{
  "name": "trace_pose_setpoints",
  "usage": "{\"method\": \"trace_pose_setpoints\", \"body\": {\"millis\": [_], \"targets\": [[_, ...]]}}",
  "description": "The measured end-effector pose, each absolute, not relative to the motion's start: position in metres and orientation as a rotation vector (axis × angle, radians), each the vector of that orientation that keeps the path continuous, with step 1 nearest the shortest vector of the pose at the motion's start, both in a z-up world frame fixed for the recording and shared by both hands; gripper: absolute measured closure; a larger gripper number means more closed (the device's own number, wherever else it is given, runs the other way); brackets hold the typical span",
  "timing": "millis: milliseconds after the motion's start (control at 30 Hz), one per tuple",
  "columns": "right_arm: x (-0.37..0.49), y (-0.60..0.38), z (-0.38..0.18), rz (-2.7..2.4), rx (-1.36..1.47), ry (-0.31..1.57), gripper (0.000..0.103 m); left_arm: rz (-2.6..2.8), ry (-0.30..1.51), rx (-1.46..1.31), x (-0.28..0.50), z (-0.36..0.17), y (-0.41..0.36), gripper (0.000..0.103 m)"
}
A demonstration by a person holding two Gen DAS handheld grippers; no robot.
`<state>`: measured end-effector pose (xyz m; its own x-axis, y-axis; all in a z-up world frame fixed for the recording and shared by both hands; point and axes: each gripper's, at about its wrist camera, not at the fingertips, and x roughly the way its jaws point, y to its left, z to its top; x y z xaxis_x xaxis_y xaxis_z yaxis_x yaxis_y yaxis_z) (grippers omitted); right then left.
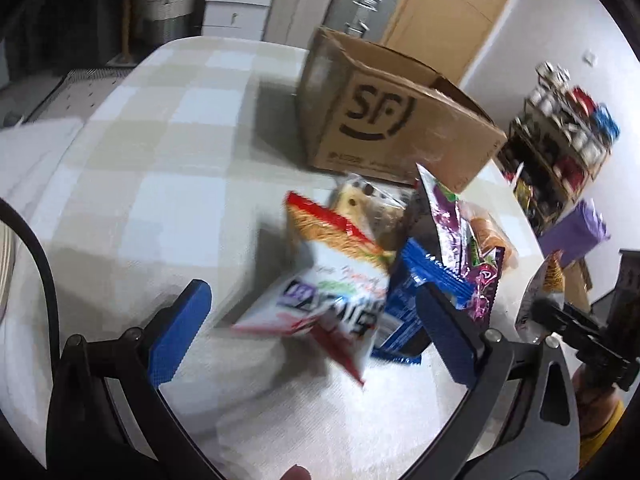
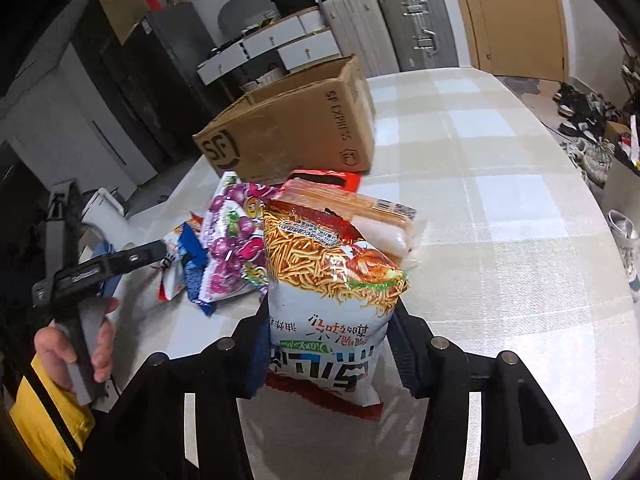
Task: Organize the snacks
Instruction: 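Grasp the white noodle snack bag with the right gripper, then lift the noodle bag with the right gripper while the left gripper grasps another bag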
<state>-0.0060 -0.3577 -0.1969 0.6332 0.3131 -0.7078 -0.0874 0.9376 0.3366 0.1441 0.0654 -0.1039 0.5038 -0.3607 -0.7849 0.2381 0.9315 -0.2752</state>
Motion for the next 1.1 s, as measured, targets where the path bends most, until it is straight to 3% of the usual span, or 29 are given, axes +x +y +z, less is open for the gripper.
{"method": "trace_pose_setpoints", "body": {"millis": [133,200,367,400,667,1100], "targets": [[-0.006,-0.358,-0.197,0.237,0.296,0.862,0.052,-0.344,1.049,-0.107,0.157,-0.120,0.051,0.003],[-0.005,-0.362,-0.198,0.236,0.316,0.868,0.052,-0.299,1.061,-0.078,0.160,-0.125,0.050,0.016],[-0.003,-0.366,-0.199,0.241,0.330,0.871,0.052,-0.304,1.053,-0.064,0.158,-0.123,0.053,0.037],[-0.003,-0.366,-0.199,0.242,0.328,0.871,0.052,-0.301,1.046,-0.072,0.157,-0.122,0.055,0.052],[-0.004,-0.362,-0.198,0.242,0.307,0.864,0.052,-0.254,0.962,-0.062,0.145,-0.102,0.067,0.060],[-0.019,-0.343,-0.174,0.324,0.290,0.747,0.052,-0.278,0.863,-0.036,0.076,-0.068,0.049,0.060]]}}
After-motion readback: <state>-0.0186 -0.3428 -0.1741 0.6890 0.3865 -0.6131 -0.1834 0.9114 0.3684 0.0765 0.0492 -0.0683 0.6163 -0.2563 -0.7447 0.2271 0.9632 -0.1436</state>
